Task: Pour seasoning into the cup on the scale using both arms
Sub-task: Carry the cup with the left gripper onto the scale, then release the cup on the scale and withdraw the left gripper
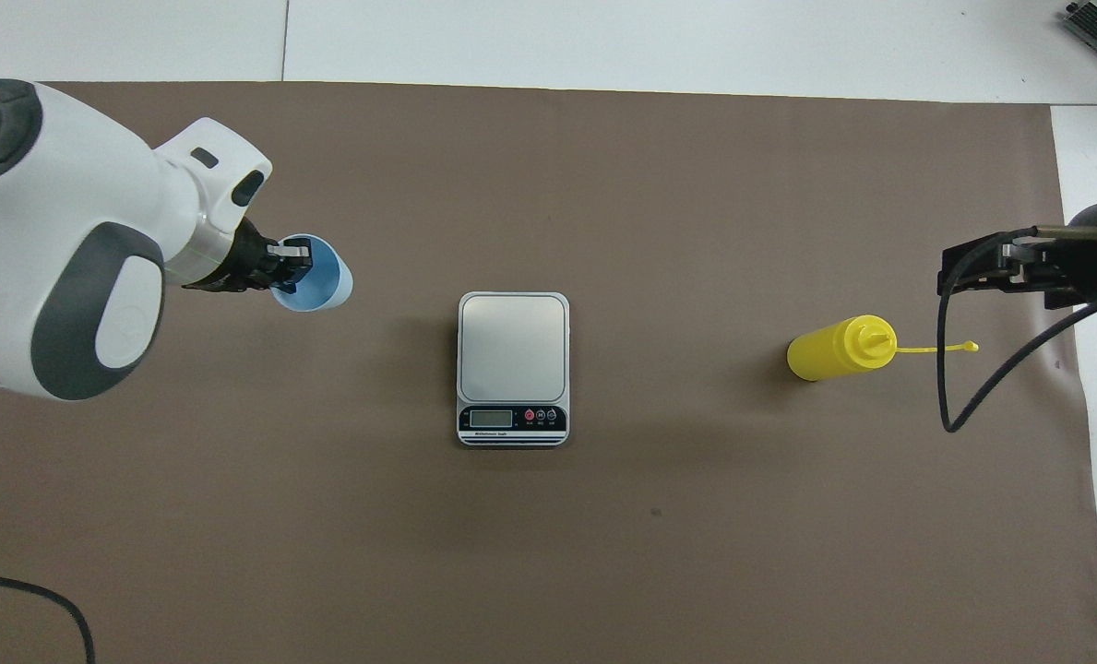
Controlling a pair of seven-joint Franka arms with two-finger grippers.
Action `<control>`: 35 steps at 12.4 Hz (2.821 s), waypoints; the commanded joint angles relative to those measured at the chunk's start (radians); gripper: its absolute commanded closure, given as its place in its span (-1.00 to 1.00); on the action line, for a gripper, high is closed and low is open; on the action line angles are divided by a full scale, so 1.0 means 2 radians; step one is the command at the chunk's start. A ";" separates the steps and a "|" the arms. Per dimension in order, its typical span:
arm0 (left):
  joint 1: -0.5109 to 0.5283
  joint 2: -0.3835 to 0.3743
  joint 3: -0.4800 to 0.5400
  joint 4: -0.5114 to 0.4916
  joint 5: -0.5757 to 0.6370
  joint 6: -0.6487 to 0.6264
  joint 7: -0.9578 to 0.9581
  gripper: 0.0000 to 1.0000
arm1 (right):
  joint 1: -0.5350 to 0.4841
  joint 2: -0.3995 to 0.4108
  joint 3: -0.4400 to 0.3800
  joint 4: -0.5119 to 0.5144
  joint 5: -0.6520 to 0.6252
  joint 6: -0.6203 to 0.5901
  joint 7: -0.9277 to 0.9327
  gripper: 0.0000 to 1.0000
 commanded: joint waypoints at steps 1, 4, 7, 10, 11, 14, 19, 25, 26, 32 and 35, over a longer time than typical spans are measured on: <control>-0.050 0.019 0.008 0.010 -0.013 0.034 -0.062 1.00 | -0.005 -0.009 0.001 -0.008 0.008 -0.001 -0.012 -1.00; -0.112 0.075 0.008 0.032 -0.019 0.061 -0.153 1.00 | -0.005 -0.009 0.001 -0.008 0.008 -0.001 -0.013 -1.00; -0.133 0.107 0.006 0.042 -0.018 0.091 -0.193 1.00 | -0.005 -0.009 0.001 -0.008 0.008 -0.001 -0.012 -1.00; -0.138 0.111 0.006 0.036 -0.013 0.111 -0.194 1.00 | -0.005 -0.009 0.001 -0.008 0.008 -0.001 -0.013 -1.00; -0.138 0.111 0.006 0.034 -0.013 0.110 -0.194 1.00 | -0.004 -0.009 0.001 -0.008 0.008 -0.001 -0.013 -1.00; -0.150 0.106 0.007 0.014 -0.011 0.097 -0.194 1.00 | -0.004 -0.009 0.001 -0.008 0.008 -0.002 -0.012 -1.00; -0.151 0.099 0.007 -0.004 -0.011 0.085 -0.191 1.00 | -0.005 -0.012 0.001 -0.008 0.008 -0.012 -0.015 -1.00; -0.150 0.098 0.007 -0.008 -0.011 0.088 -0.188 -1.00 | -0.005 -0.010 0.001 -0.008 0.008 0.022 -0.009 -1.00; -0.148 0.097 0.008 -0.004 -0.011 0.086 -0.188 -1.00 | -0.007 -0.009 0.001 -0.008 0.009 0.032 -0.004 -1.00; -0.075 0.010 0.013 -0.005 -0.010 0.014 -0.066 -1.00 | -0.060 0.011 -0.001 -0.015 0.068 0.027 0.178 -1.00; -0.027 -0.023 0.012 -0.007 0.030 -0.035 0.020 -1.00 | -0.097 0.035 -0.001 -0.024 0.122 0.027 0.256 -1.00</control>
